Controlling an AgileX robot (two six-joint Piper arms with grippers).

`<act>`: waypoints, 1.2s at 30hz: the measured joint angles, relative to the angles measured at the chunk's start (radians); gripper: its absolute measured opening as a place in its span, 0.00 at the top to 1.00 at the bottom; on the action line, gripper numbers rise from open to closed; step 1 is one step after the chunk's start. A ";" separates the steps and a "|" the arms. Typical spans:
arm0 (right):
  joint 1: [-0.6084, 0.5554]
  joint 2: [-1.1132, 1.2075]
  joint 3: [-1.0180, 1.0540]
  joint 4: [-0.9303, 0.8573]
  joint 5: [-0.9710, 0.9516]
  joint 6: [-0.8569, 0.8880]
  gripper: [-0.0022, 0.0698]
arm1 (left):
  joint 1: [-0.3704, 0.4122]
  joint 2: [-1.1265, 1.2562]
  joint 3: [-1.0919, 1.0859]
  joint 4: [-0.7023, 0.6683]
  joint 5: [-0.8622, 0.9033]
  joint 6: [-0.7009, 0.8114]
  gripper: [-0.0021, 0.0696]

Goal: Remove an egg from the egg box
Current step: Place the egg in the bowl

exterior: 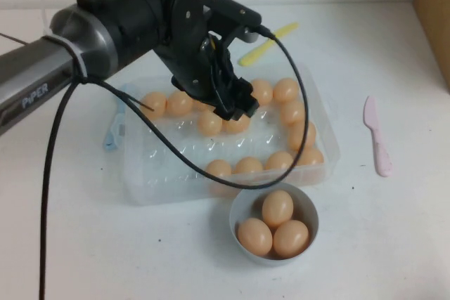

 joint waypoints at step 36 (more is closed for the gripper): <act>0.000 0.000 0.000 0.000 0.000 0.000 0.99 | -0.232 -0.083 0.321 -0.158 -0.134 0.094 0.20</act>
